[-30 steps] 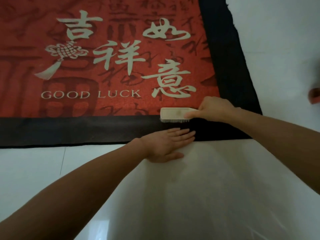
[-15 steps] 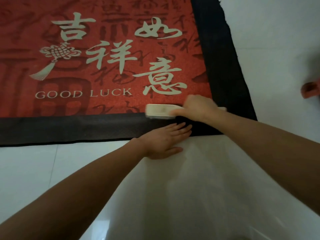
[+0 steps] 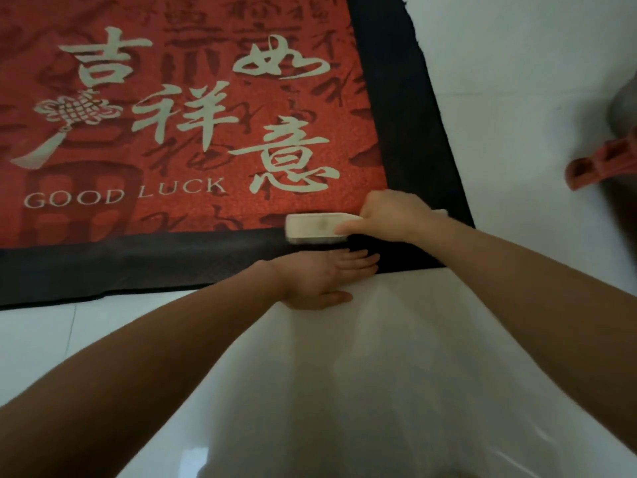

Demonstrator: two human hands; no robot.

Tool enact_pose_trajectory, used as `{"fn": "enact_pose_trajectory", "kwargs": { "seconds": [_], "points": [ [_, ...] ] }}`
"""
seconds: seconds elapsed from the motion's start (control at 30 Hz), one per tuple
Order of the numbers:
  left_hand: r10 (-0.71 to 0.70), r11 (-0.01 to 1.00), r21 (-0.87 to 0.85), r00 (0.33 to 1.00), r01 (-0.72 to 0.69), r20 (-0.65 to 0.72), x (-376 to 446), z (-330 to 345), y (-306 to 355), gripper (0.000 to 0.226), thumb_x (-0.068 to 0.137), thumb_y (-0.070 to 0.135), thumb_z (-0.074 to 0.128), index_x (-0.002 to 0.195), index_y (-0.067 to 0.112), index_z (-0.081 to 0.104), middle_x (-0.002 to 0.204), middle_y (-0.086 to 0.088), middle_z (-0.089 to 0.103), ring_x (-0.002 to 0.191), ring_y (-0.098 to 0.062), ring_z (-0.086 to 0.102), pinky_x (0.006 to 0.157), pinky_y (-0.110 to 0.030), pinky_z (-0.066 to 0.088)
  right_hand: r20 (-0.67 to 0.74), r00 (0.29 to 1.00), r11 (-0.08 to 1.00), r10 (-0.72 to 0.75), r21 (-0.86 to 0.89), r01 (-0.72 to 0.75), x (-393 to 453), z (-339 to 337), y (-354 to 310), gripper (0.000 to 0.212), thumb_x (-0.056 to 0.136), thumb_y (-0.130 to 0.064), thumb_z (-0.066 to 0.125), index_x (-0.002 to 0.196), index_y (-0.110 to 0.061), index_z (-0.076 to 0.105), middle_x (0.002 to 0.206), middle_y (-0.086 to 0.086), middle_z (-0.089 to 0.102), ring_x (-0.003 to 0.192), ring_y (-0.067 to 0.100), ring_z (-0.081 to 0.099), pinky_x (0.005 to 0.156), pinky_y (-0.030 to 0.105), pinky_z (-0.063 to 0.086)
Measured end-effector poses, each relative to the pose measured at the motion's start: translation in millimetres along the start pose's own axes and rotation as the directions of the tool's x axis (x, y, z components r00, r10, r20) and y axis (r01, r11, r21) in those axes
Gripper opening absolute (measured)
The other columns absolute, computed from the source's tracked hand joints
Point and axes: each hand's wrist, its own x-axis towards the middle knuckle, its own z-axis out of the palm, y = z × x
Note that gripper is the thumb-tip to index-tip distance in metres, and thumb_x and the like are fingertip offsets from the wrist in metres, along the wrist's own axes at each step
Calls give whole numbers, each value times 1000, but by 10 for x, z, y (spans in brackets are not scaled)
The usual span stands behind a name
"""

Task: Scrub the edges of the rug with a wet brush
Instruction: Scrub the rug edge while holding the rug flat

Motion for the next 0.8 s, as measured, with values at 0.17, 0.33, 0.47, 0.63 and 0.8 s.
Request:
{"fn": "enact_pose_trajectory", "kwargs": {
  "seconds": [0.17, 0.33, 0.47, 0.63, 0.8],
  "points": [
    [-16, 999, -42, 1000, 15, -23, 82, 3, 103, 62, 106, 34, 33, 157, 16, 2, 164, 1, -5, 149, -8, -11, 116, -18, -16, -1, 998, 997, 67, -42, -67, -166, -116, 289, 60, 74, -78, 55, 61, -19, 50, 66, -1, 55, 63, 18, 53, 62, 31, 41],
    [-64, 998, -24, 998, 65, 17, 41, -49, 94, 64, 105, 38, 34, 158, 20, 2, 164, 3, -3, 150, -11, -7, 122, -31, -4, -8, 989, 984, -148, -102, 147, 101, 36, -409, 57, 80, -76, 50, 65, -20, 45, 68, -3, 52, 63, 14, 48, 66, 33, 39],
    [-53, 998, -26, 998, 54, 34, 24, -104, 113, 62, 106, 35, 34, 157, 18, 3, 164, 4, -4, 149, -7, -9, 116, -18, -10, 37, 995, 995, 97, -38, -96, -173, -201, 529, 62, 72, -79, 56, 64, -18, 58, 65, 1, 60, 63, 20, 58, 60, 30, 41],
    [-33, 999, 30, 999, 33, 15, 371, -222, 278, 61, 105, 37, 34, 157, 17, 9, 165, 0, 6, 151, -14, 3, 117, -21, -4, -34, 999, 994, -39, -104, 36, -144, 13, 109, 60, 76, -80, 50, 61, -22, 44, 69, -3, 50, 69, 19, 49, 66, 31, 36],
    [-14, 999, -47, 998, 16, 58, 412, -151, 339, 63, 106, 35, 33, 157, 19, 0, 164, 3, -7, 148, -7, -9, 118, -21, -12, -6, 997, 997, 72, -16, -72, -302, -37, 627, 67, 71, -80, 56, 50, -17, 45, 51, -5, 45, 53, 16, 47, 55, 30, 33]
  ]
}}
